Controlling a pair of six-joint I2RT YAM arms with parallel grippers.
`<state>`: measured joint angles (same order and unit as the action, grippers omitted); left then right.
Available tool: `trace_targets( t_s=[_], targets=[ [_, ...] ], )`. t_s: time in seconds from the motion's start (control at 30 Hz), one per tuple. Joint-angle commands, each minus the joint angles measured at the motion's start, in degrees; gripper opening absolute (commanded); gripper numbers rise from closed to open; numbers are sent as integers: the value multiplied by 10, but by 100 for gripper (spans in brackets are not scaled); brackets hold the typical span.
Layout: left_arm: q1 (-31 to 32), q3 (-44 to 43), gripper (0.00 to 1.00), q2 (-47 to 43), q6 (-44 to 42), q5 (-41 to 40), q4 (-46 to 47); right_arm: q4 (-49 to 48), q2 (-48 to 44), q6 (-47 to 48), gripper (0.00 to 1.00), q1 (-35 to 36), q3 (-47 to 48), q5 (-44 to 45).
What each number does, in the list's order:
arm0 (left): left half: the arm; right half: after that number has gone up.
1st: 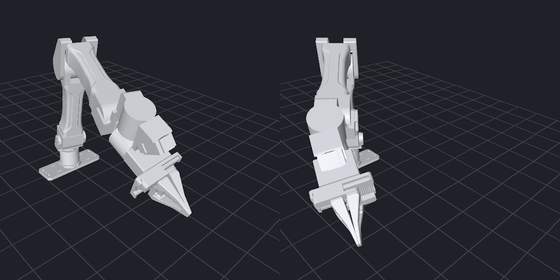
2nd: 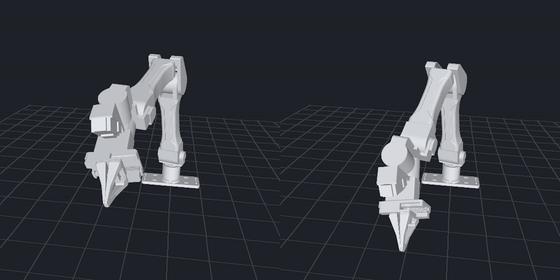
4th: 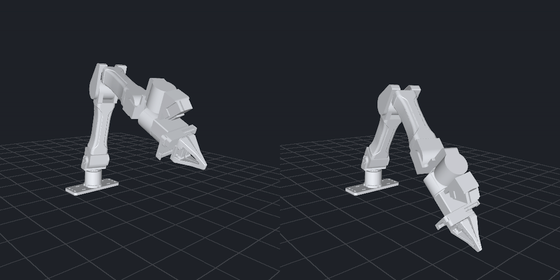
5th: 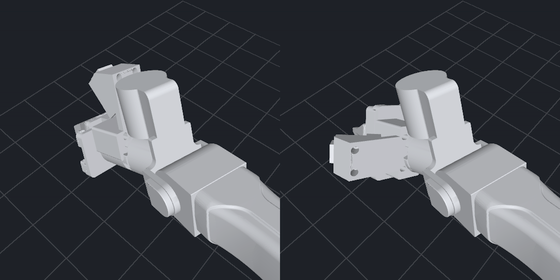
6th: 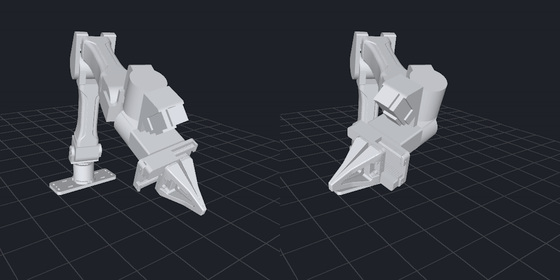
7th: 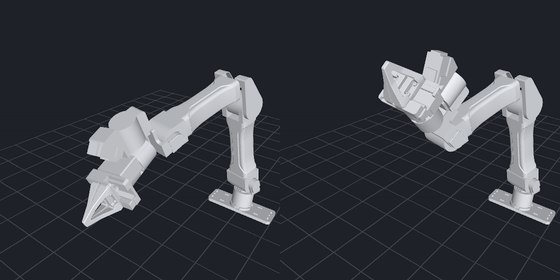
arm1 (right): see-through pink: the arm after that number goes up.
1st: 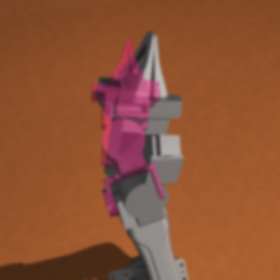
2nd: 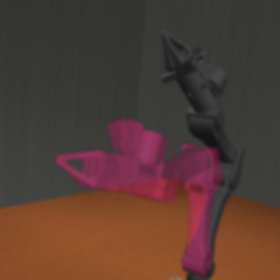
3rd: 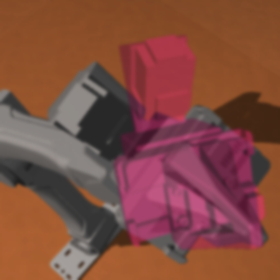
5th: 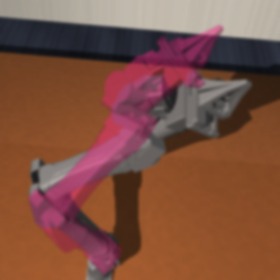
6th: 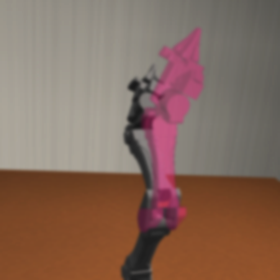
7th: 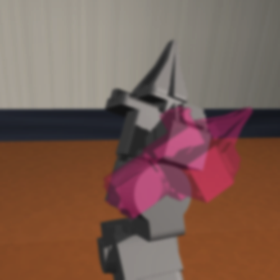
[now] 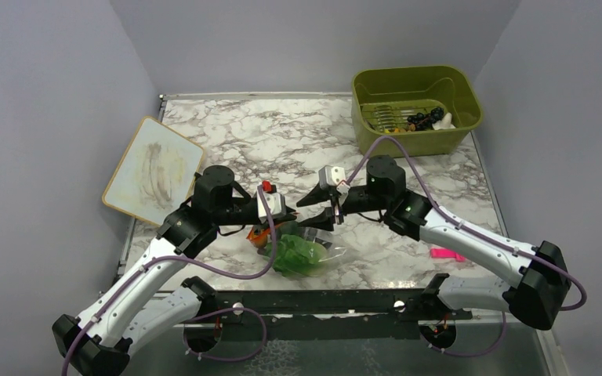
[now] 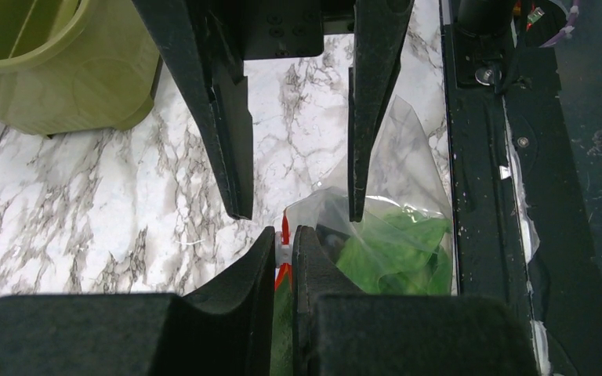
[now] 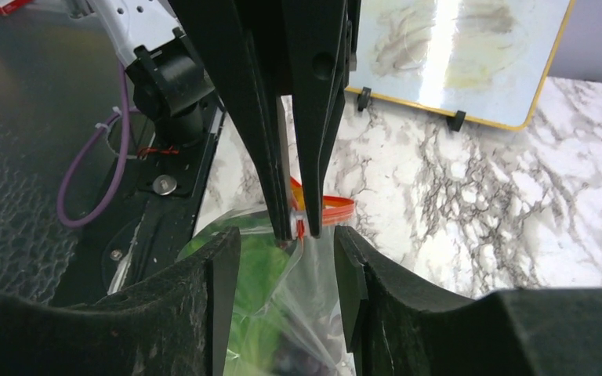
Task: Place the food in the zip-top bag and seal the zipper
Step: Zip the zipper food storage bag at the center of the board.
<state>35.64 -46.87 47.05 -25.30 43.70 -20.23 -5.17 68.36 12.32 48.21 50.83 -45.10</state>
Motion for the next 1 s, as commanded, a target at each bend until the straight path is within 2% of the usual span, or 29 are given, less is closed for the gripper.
trace_targets(
  t_s=[0.0, 0.17, 0.5, 0.6, 0.63, 0.7, 0.8, 0.97],
  targets=[
    [-1, 4, 0, -14, -8, 7, 10, 8, 0, 1, 49, 0, -17, 0],
    [-1, 5, 0, -14, -4, 9, 19, 12, 24, -7, 53, 1, -17, 24],
    [-2, 7, 0, -18, 7, 10, 31, 22, 87, -14, 52, 14, 34, 51],
    [-2, 5, 0, -21, 15, 9, 38, 13, 97, -20, 43, 15, 43, 49],
    [-1, 4, 0, -22, 16, 10, 39, 6, 96, -23, 35, 15, 43, 45],
    [-2, 3, 0, -23, 18, 8, 41, -14, 88, -27, 4, 15, 37, 40],
    [-2, 8, 0, -30, 17, -4, 33, -66, 52, -46, 1, 15, 6, 36],
    [-2, 17, 0, -39, 15, -13, 9, -65, 5, -37, 1, 15, -12, 19]
  ],
)
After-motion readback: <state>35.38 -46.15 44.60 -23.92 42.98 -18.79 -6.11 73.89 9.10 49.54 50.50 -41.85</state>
